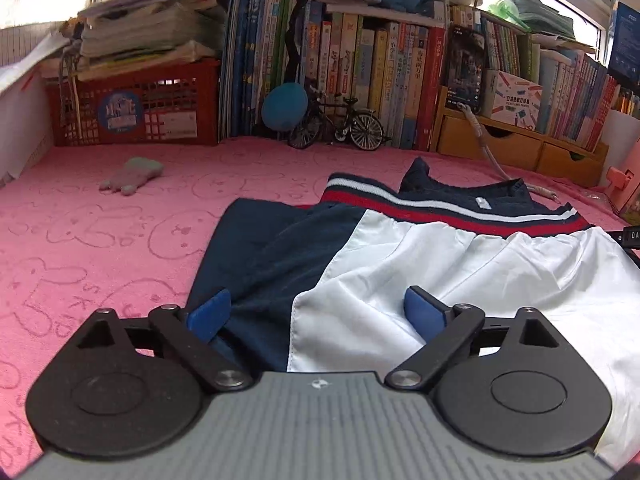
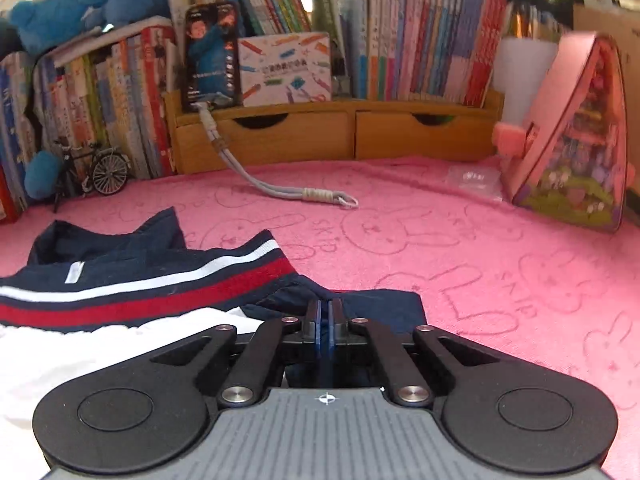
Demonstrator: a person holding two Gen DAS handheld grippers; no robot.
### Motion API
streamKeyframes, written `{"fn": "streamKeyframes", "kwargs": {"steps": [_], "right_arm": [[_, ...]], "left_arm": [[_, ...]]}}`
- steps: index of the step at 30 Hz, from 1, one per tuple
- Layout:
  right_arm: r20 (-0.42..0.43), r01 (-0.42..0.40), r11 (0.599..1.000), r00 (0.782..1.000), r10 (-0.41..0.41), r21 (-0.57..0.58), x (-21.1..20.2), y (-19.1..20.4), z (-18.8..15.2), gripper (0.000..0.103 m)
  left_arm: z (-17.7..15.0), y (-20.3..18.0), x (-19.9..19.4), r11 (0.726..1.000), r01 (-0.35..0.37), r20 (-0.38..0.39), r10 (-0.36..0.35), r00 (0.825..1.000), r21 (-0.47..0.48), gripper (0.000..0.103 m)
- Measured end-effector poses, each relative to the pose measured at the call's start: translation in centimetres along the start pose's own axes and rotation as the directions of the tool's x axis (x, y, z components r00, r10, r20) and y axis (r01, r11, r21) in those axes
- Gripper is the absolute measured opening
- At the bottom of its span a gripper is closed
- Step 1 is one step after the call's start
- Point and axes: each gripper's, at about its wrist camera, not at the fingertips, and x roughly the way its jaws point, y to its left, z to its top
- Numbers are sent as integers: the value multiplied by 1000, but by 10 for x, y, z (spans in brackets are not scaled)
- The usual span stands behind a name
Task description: Fold clothes
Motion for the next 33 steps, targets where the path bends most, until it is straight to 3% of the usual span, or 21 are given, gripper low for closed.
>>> {"fn": "streamKeyframes", "kwargs": {"steps": [1, 3, 6, 8, 11, 13, 15, 18, 20, 22, 23, 25, 27, 28, 29, 30, 31, 32, 33], "right_arm": [[31, -16, 1000, 999, 16, -24, -15, 6, -1, 23], [83, -98, 995, 991, 100, -33, -44, 14, -5, 32], [91, -235, 971, 967, 239, -50, -75, 34, -11, 39], [91, -296, 952, 949, 303, -80, -92, 49, -18, 44], [97, -312, 942, 941, 324, -121, -113, 59, -31, 54], [101, -291, 947, 947, 306, -136, -122, 58, -41, 60], [88, -260, 958, 958, 272, -125, -124, 51, -47, 60], [60, -199, 978, 977, 203, -67, -128, 39, -60, 60], [55, -208, 978, 976, 209, -26, -137, 37, -70, 60], [58, -229, 973, 972, 229, -4, -148, 43, -80, 60], [60, -240, 971, 969, 239, 7, -154, 46, -86, 60], [63, -265, 964, 963, 263, 17, -164, 54, -95, 55], [65, -294, 956, 954, 292, 13, -173, 67, -104, 44], [63, -311, 950, 949, 310, 3, -177, 73, -107, 41], [68, -320, 947, 945, 320, -14, -180, 80, -110, 41], [73, -328, 944, 941, 330, -32, -183, 86, -112, 41], [77, -324, 944, 942, 328, -59, -185, 93, -115, 41], [85, -306, 949, 946, 312, -82, -186, 98, -117, 41], [92, -286, 952, 951, 296, -106, -187, 103, -120, 41]], "left_arm": [[4, -6, -8, 1000, 2, 35, -3, 999, 26, 90], [17, -20, -14, 996, 19, 73, -25, 997, 84, 90], [37, -39, -4, 981, 10, 103, -31, 994, 195, 89], [43, -45, 26, 947, -85, 117, 51, 992, 309, 82], [39, -35, 82, 887, -212, 59, 206, 977, 411, 58], [35, -14, 103, 922, -165, -25, 186, 982, 350, 57], [39, -7, 107, 941, -152, -40, 172, 984, 301, 58], [40, -8, 110, 936, -178, -39, 199, 979, 304, 65], [44, -5, 111, 939, -212, -45, 232, 972, 270, 69], [50, -2, 106, 938, -262, -50, 279, 959, 226, 65], [53, -1, 99, 939, -275, -47, 290, 956, 205, 57], [57, -3, 71, 964, -207, -3, 211, 978, 166, 54], [59, -11, 33, 986, -59, 43, 53, 998, 154, 45], [59, -17, 13, 987, 35, 53, -44, 998, 157, 42], [57, -25, -4, 976, 143, 40, -152, 988, 167, 42], [53, -35, -16, 950, 253, -1, -257, 966, 182, 42], [48, -46, -25, 912, 357, -62, -352, 934, 199, 42], [41, -59, -29, 880, 418, -113, -403, 908, 227, 41], [31, -73, -28, 859, 434, -153, -406, 901, 272, 40]]}}
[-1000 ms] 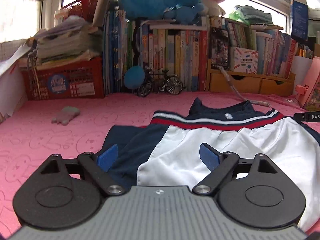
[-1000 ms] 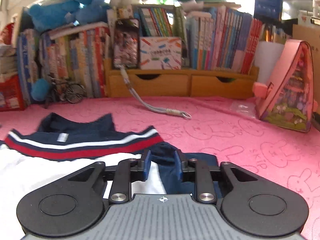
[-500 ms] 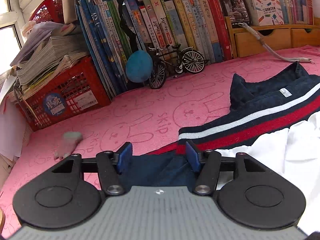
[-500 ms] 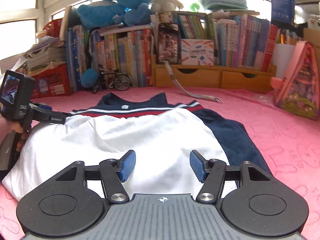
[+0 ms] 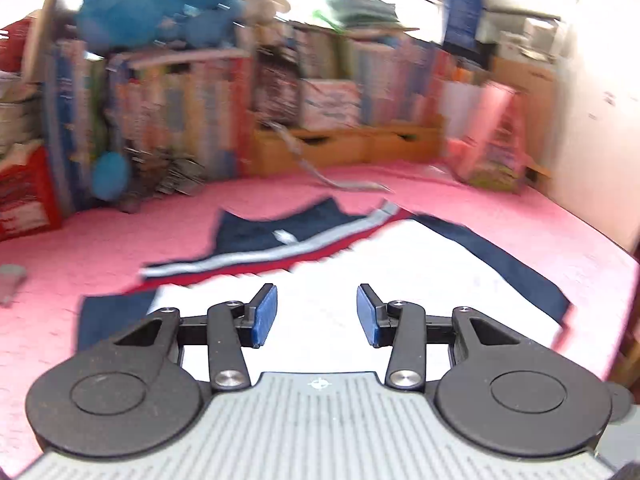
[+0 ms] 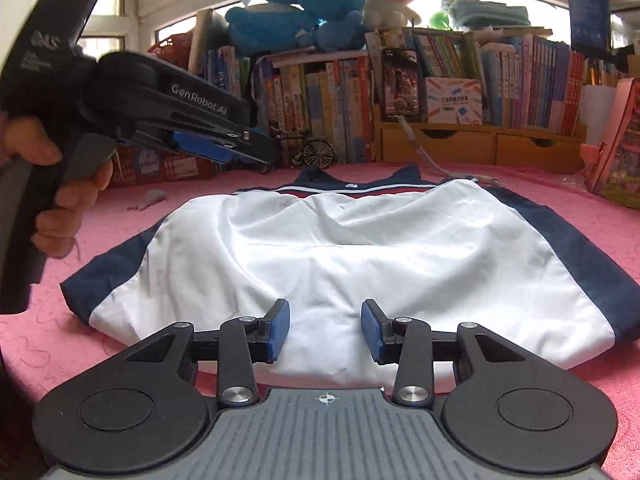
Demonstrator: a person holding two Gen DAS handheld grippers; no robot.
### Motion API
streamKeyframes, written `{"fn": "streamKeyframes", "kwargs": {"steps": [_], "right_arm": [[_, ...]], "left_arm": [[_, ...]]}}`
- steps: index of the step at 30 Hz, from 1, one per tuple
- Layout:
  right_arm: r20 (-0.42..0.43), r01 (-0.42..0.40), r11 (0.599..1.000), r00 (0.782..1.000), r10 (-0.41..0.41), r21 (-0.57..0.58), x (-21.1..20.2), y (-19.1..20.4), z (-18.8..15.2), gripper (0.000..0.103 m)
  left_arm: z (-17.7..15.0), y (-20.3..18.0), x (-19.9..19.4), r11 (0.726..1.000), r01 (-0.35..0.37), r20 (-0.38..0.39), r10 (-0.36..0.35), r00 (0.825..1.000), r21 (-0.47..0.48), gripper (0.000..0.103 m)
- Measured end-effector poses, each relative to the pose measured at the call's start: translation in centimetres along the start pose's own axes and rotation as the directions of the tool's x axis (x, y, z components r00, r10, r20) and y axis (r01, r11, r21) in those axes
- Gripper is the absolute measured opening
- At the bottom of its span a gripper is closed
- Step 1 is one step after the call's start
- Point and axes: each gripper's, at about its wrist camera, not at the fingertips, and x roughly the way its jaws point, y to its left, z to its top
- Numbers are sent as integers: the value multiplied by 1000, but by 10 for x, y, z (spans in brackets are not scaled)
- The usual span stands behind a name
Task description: Fold clothes
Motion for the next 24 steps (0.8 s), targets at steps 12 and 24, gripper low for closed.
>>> {"fn": "streamKeyframes", "kwargs": {"steps": [12, 24], "right_arm": [[0, 18, 1000, 1000, -18, 3, 16, 1, -16, 39], [42, 9, 1000, 999, -9, 9, 10, -2, -26, 39]], "left_arm": [[17, -15, 123, 974, -217, -117, 224, 968, 70, 11], [63, 39, 173, 923, -383, -154, 372, 915, -47, 11]]}}
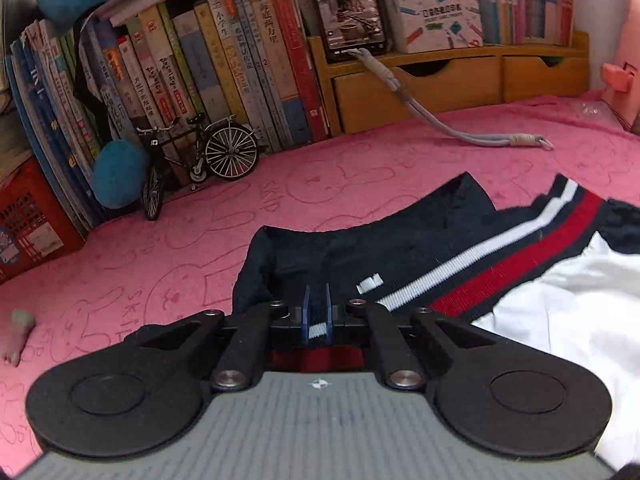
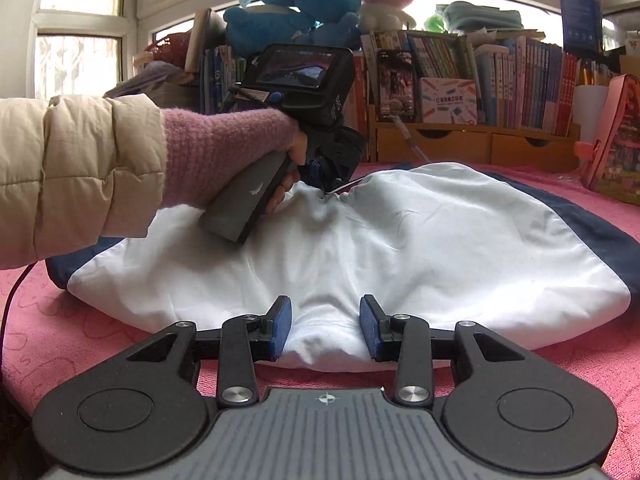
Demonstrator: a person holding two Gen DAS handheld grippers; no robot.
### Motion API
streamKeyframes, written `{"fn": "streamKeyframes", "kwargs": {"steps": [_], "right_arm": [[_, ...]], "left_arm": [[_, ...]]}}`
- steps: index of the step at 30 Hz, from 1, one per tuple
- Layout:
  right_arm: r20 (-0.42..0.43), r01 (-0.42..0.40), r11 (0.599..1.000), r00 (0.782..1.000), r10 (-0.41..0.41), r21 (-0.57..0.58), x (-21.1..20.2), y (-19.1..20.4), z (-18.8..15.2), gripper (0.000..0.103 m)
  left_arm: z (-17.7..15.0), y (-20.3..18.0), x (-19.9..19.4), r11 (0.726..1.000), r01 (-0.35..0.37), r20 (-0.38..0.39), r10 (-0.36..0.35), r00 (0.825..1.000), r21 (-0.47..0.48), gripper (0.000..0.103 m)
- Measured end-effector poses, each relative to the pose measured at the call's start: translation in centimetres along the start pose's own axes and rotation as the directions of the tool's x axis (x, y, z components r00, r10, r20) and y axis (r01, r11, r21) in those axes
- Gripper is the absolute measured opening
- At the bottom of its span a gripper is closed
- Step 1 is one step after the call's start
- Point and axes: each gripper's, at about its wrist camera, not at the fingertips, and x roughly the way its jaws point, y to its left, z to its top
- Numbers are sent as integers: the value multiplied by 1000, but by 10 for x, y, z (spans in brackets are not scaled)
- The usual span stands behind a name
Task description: Fold clothes
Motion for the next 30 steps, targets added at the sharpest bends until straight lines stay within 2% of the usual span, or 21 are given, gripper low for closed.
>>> {"fn": "streamKeyframes", "kwargs": {"steps": [3, 6, 7, 9, 10, 11, 12, 16, 19, 22, 25, 27, 30], "right_arm": [[10, -6, 1000, 1000, 6, -8, -1, 0, -1, 39], [22, -3, 1000, 1000, 4, -9, -1, 1, -3, 39], [22, -3, 1000, 1000, 3, -7, -1, 1, -3, 39], [21, -2, 1000, 1000, 2, -4, 0, 1, -3, 39], [21, -2, 1000, 1000, 2, -3, 0, 1, -2, 39], [20, 0, 1000, 1000, 0, -4, -1, 1, -3, 39], [18, 3, 1000, 1000, -3, -5, -1, 2, -3, 39], [11, 6, 1000, 1000, -6, -1, 0, 2, -2, 39], [8, 8, 1000, 1000, -8, -4, 0, 2, -2, 39], [7, 11, 1000, 1000, -11, -8, 0, 2, -2, 39], [5, 12, 1000, 1000, -12, -11, -1, 3, -2, 39], [5, 13, 1000, 1000, -13, -14, -1, 3, -2, 39], [7, 11, 1000, 1000, -11, -18, -2, 3, -3, 39]], "left_arm": [[-1, 6, -35, 992, 116, 19, -115, 993, -58, 21], [-18, 0, -83, 971, 235, 20, -235, 972, -34, 21], [-26, -3, -92, 961, 275, -15, -275, 961, -37, 21], [-44, -11, -105, 932, 358, -124, -361, 924, -53, 21], [-51, -16, -107, 920, 388, -171, -391, 904, -56, 21], [-57, -21, -102, 918, 395, -206, -396, 895, -46, 21], [-61, -27, -96, 925, 379, -219, -375, 901, -29, 20], [-52, -38, -67, 971, 238, -111, -234, 966, 28, 21], [-36, -41, -39, 989, 143, -30, -142, 989, 40, 21], [-23, -46, -20, 995, 77, 24, -78, 997, 68, 21], [-13, -45, -6, 998, 42, 38, -43, 998, 37, 28], [-6, -33, -4, 996, 74, 11, -73, 997, -42, 29], [-3, -12, -17, 975, 133, -19, -139, 990, -176, 28]]}}
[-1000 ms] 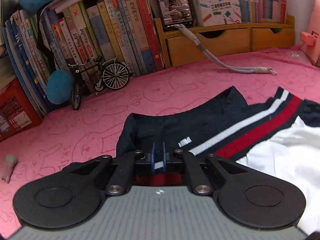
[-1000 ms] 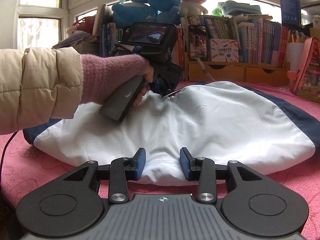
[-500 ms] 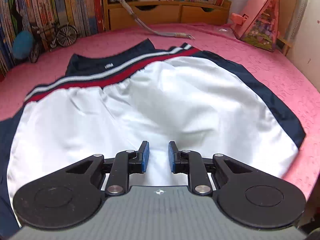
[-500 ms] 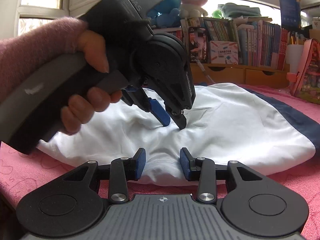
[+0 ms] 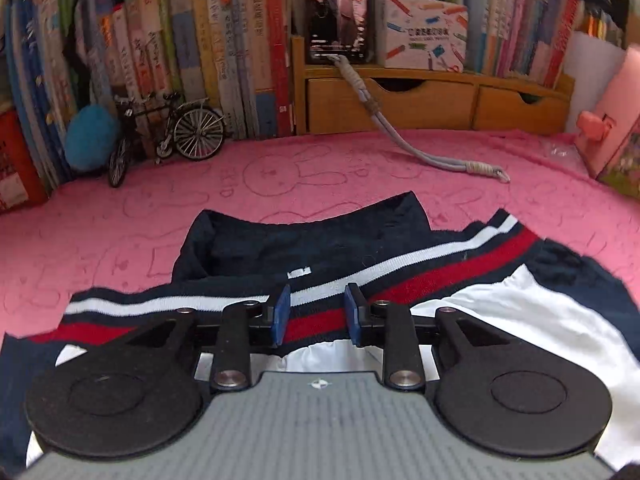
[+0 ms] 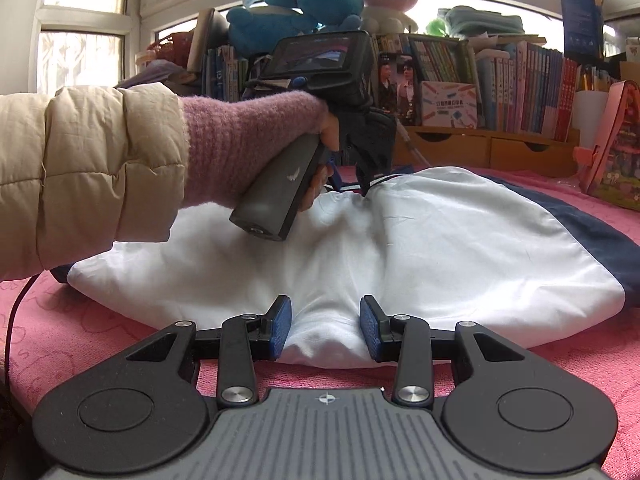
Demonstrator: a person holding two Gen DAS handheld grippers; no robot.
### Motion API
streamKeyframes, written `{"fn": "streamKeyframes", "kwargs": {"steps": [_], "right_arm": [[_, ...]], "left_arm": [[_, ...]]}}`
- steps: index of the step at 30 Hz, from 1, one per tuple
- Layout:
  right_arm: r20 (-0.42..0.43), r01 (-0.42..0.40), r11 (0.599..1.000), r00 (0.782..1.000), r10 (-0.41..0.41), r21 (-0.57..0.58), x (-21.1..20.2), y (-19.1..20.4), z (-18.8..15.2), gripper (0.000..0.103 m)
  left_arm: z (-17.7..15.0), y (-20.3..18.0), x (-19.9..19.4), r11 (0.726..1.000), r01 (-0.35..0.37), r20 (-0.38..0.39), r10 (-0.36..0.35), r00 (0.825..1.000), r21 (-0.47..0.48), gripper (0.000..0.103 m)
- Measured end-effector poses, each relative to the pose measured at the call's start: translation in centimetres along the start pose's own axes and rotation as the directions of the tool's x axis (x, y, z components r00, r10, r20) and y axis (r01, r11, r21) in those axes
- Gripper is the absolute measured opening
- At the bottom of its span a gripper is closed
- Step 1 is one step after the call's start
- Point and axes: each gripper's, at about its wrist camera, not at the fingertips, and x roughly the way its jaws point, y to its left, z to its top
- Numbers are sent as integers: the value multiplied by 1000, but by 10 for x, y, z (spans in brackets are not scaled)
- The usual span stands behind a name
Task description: Fold clothes
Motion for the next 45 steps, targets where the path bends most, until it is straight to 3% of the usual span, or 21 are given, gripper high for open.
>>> {"fn": "streamKeyframes", "kwargs": {"steps": [4, 6, 9, 17, 20, 25, 31, 34, 38, 45], "right_arm": [[10, 0, 1000, 1000, 0, -6, -1, 1, -2, 39], [16, 4, 1000, 1000, -4, -10, -1, 2, -2, 39], [21, 17, 1000, 1000, -17, -10, -2, 4, -3, 39], [26, 39, 999, 999, -39, -12, -1, 5, -4, 39], [22, 41, 999, 999, -41, -7, -2, 4, -4, 40], [19, 51, 999, 999, -51, -10, -1, 6, -4, 40], [6, 50, 999, 999, -50, 3, -1, 6, -2, 39], [5, 48, 999, 999, -48, 5, 0, 5, -1, 39], [4, 44, 999, 999, -44, 7, -2, 4, -2, 39], [1, 35, 999, 999, -35, 12, -4, 3, -3, 39]], "left_arm": [[-22, 10, -54, 992, 124, -9, -124, 992, 8, 31], [-39, 9, -78, 987, 152, -94, -147, 985, 48, 32], [-66, 9, -104, 972, 233, -243, -221, 945, 24, 32], [-98, -23, -116, 966, 238, -315, -195, 929, 102, 32], [-101, -27, -111, 970, 212, -295, -169, 940, 119, 32], [-87, -21, -98, 980, 186, -287, -160, 944, 66, 32], [-64, -30, -65, 992, 83, -230, -59, 971, 94, 33], [-47, -31, -39, 994, 2, -178, 19, 984, 113, 39], [-21, -27, -9, 997, -52, -157, 59, 986, 48, 47], [-9, -24, 8, 998, -59, -138, 61, 989, 15, 48]]}}
